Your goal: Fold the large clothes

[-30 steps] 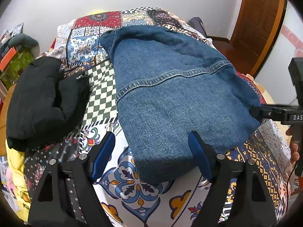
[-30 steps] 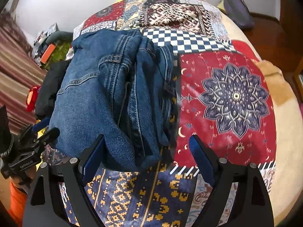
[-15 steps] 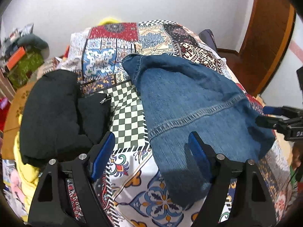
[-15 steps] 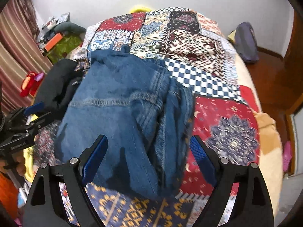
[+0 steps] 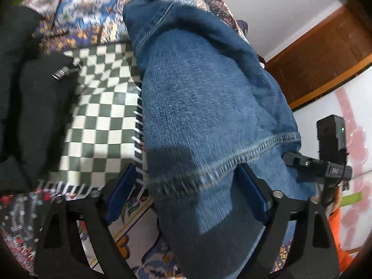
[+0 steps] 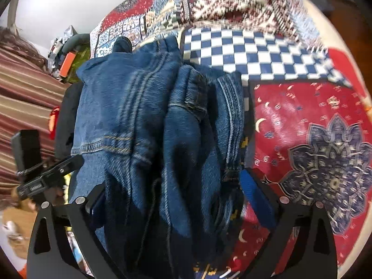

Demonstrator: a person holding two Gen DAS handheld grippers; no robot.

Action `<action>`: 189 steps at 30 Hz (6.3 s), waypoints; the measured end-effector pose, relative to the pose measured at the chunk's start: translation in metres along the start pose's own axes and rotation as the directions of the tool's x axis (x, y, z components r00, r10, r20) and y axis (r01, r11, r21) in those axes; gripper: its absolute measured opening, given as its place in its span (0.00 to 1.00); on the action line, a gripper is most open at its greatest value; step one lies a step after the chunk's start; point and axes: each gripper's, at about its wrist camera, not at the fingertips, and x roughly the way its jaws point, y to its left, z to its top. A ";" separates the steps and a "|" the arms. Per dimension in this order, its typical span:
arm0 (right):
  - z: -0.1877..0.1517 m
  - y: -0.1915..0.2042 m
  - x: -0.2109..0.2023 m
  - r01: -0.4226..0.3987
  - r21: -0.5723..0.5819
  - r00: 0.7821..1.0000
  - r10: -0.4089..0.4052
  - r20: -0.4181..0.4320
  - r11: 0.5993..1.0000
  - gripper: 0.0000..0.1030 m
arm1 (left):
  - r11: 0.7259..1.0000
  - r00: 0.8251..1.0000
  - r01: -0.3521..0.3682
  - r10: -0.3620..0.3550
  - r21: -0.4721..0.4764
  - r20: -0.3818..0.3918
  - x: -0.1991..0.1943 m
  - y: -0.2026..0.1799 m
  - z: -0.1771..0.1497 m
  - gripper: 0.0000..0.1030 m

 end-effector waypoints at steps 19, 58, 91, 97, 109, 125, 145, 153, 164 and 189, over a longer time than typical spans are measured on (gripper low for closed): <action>0.010 0.003 0.007 -0.134 -0.027 0.991 0.134 -0.012 0.991 0.68 | 0.993 0.995 0.104 -0.104 -0.059 0.003 0.009 -0.008 0.015 0.61; 0.067 0.334 0.039 -0.163 -0.430 0.970 0.223 0.092 0.888 0.36 | 0.994 0.892 -0.111 0.106 -0.014 0.440 -0.312 0.113 0.050 0.34; 0.019 0.329 0.160 0.200 -0.510 0.980 -0.171 0.104 0.836 0.83 | 0.883 0.822 -0.438 0.470 -0.172 0.321 -0.243 0.200 -0.037 0.80; 0.010 0.307 0.138 0.133 -0.399 0.991 -0.119 0.060 0.907 0.83 | 0.878 0.812 -0.434 0.478 -0.202 0.335 -0.258 0.184 -0.064 0.80; -0.047 0.349 -0.009 0.114 -0.460 0.953 0.035 0.302 0.881 0.83 | 0.878 0.679 -0.457 0.446 -0.140 0.583 -0.361 0.067 -0.110 0.80; -0.206 0.405 -0.163 0.291 -0.604 0.669 0.294 0.683 0.742 0.83 | 0.818 0.300 -0.564 0.332 -0.115 0.894 -0.442 -0.102 -0.248 0.80; -0.233 0.395 -0.156 0.334 -0.528 0.601 0.255 0.758 0.781 1.00 | 0.810 0.253 -0.529 0.435 -0.254 0.864 -0.428 -0.086 -0.286 1.00; -0.240 0.387 -0.152 0.340 -0.521 0.613 0.235 0.754 0.783 1.00 | 0.814 0.275 -0.527 0.437 -0.246 0.856 -0.422 -0.083 -0.286 1.00; -0.240 0.382 -0.149 0.343 -0.509 0.640 0.199 0.742 0.790 1.00 | 0.818 0.300 -0.525 0.436 -0.234 0.849 -0.416 -0.080 -0.279 1.00; -0.239 0.378 -0.157 0.322 -0.493 0.644 0.195 0.740 0.808 1.00 | 0.833 0.339 -0.514 0.415 -0.204 0.844 -0.411 -0.077 -0.275 1.00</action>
